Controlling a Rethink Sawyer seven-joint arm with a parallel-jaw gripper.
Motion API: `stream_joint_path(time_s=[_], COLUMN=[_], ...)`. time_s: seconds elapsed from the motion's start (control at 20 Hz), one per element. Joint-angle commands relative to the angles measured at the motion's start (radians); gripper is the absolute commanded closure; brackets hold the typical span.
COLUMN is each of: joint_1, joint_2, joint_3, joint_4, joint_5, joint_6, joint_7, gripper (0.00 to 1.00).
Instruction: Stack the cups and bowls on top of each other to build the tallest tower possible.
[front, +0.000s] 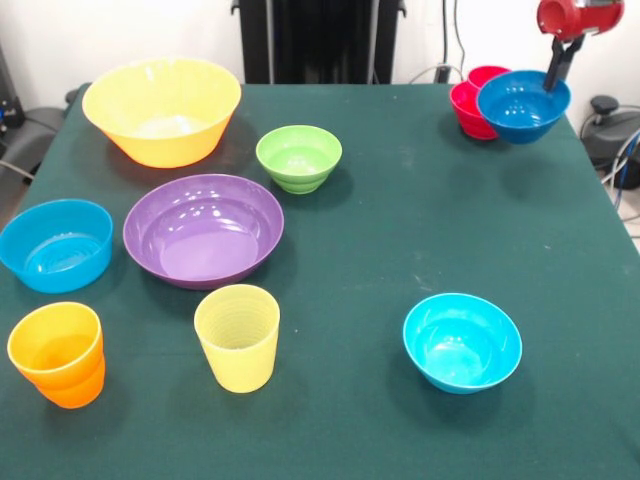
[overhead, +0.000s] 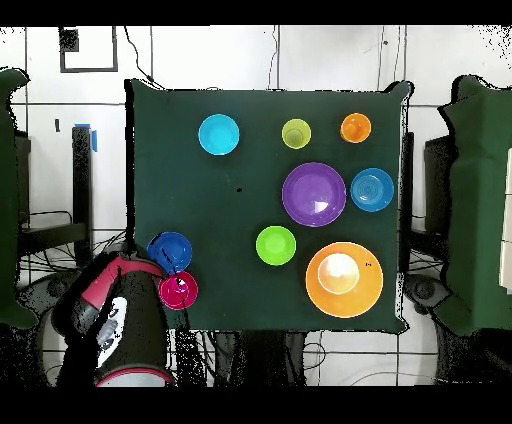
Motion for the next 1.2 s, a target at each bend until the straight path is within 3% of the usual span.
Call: stream_joint_path(time_s=[0.05, 0.8, 1.2], joint_1=[-0.009, 0.054, 0.125], joint_2=[0.042, 0.223, 0.243], joint_3=[0.026, -0.062, -0.156], joint_4=[-0.076, -0.137, -0.182], joint_5=[-0.013, -0.052, -0.048], joint_6=[0.067, -0.099, -0.143], joint_7=[0.018, 0.112, 0.132], gripper=[1.00, 1.00, 1.00])
